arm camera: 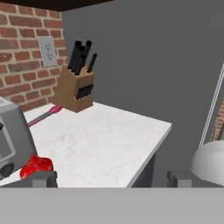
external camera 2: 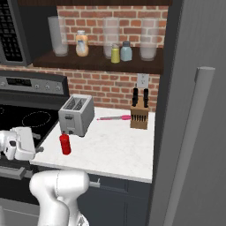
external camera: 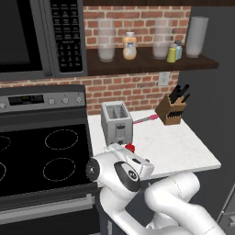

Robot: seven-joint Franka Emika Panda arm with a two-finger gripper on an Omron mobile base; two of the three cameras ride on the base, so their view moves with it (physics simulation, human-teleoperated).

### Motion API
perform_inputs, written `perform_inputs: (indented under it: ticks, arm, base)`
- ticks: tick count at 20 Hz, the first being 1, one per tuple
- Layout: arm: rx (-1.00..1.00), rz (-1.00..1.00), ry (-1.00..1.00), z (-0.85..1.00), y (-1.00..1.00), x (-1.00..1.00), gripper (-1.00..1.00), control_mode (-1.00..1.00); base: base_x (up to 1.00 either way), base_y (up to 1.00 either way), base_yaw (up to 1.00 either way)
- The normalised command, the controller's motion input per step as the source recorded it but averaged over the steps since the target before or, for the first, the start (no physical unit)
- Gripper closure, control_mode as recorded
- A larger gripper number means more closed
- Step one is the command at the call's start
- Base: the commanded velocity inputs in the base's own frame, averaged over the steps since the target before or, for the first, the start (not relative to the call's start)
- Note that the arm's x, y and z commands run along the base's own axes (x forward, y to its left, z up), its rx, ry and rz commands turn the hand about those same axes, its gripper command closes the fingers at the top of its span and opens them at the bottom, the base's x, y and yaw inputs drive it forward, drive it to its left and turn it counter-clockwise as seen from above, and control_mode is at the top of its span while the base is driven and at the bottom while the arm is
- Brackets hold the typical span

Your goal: Put the shaker and condiment bottle from the counter next to their counterparts in the cabinet.

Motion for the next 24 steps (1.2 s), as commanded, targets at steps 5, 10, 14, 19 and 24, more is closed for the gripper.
perform_inputs:
  ticks: [5,10,14,19,24]
  arm:
    - [0.00,0.00,0.00,-0.15,0.02,0.15,-1.00,-1.00]
    - [0.00,0.00,0.00,-0.12,0.00,0.23,-1.00,-1.00]
    - [0.00,0.00,0.00,-0.18,0.00,0.27,-1.00,-1.00]
    - [0.00,0.00,0.00,-0.21,0.00,0.19,-1.00,-1.00]
    - [0.00,0.00,0.00,-0.21,0.00,0.18,-1.00,-1.00]
  base:
    - [0.00,0.00,0.00]
    - [0.00,0.00,0.00]
    - [0.00,0.00,0.00]
    - [0.00,0.00,0.00]
    - [0.00,0.00,0.00]
